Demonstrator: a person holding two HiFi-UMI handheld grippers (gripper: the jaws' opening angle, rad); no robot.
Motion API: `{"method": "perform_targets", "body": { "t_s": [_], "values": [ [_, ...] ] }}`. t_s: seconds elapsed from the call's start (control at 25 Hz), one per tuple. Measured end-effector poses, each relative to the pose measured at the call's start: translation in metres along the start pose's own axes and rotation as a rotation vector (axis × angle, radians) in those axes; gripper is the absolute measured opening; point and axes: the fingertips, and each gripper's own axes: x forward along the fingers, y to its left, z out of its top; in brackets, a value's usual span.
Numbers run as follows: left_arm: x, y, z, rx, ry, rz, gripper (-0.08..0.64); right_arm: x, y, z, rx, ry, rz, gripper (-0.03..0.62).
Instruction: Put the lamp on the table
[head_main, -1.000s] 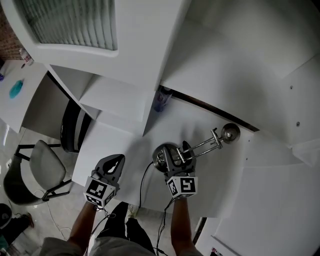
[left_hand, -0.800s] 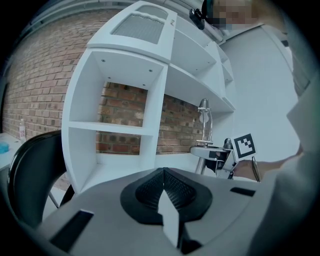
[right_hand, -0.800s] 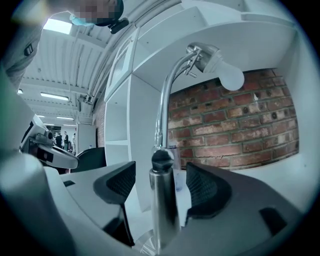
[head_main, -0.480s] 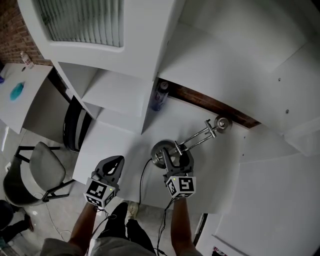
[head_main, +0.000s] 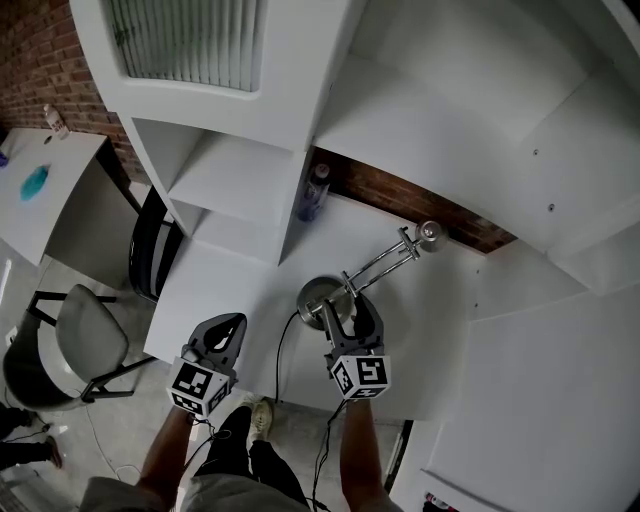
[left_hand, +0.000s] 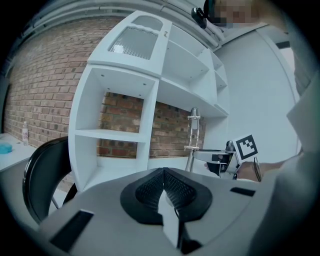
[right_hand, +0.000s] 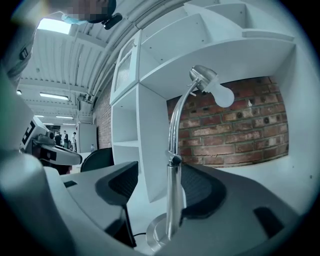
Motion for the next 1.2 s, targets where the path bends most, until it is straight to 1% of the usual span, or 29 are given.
{"method": "perform_targets", "body": {
  "t_s": [0.04,0.4,0.6,0.88,1.2],
  "values": [
    [-0.002,-0.002,0.001,0.003,-0.007,0.0,0.001,-0.003,0.001,0.001,0.001,0.0,-0.003,0.275],
    [-0.022,-0.018,0.017,0.031,-0.053,-0.004,0.002,-0.037,0.011,0.016,-0.023,-0.017,-0.027,0.179],
    [-0.033,-0.029,0.024,0.034,-0.063,-0.011,0.002,-0.057,0.02,0.024,-0.028,-0.011,-0.032,0.16],
    [-0.049,-0.037,0.036,0.048,-0.084,-0.015,0.002,-0.081,0.029,0.044,-0.068,-0.031,-0.056,0.114],
    [-0.064,-0.045,0.059,0.072,-0.101,-0.031,0.001,-0.099,0.038,0.07,-0.06,-0.065,-0.082,0.071]
  ]
}}
